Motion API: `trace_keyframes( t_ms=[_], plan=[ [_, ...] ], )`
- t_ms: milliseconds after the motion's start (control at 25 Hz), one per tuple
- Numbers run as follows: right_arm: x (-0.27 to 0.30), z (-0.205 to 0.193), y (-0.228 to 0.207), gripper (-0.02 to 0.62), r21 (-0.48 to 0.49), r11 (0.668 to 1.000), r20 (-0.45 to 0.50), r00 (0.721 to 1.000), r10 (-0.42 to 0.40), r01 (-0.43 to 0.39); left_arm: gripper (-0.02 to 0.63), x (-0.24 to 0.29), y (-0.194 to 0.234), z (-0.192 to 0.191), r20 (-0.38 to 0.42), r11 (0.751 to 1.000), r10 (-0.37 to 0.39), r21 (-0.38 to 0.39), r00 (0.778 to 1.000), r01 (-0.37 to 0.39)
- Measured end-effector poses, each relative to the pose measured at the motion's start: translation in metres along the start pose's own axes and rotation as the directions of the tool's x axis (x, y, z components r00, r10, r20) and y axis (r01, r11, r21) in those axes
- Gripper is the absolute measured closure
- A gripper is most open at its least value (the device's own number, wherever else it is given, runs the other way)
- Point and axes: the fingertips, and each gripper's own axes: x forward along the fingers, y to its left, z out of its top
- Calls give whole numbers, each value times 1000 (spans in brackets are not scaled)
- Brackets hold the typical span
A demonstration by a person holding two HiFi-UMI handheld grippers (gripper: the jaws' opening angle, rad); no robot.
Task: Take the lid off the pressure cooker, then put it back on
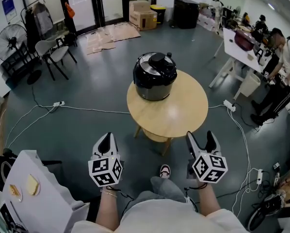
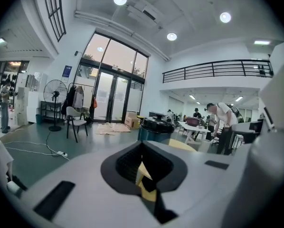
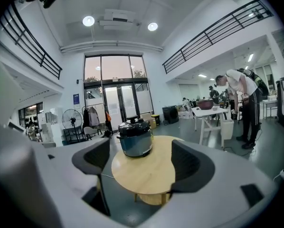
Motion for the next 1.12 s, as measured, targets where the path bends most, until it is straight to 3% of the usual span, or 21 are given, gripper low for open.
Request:
trace_keyframes(
  t_ms=[320, 640, 1120],
  plan=[
    [70, 22, -17, 184, -6, 998, 17, 998, 56, -56, 617, 58, -10, 5, -6, 999, 30, -11, 1000, -30],
    [169, 63, -44, 184, -10, 991, 37, 991, 132, -132, 617, 141, -31, 43, 31, 997, 72, 14, 997, -73],
    [297, 104, -66, 184, -51, 958, -24, 960, 280, -281, 617, 228, -39, 66, 18, 978, 206, -3, 978, -206]
  ],
)
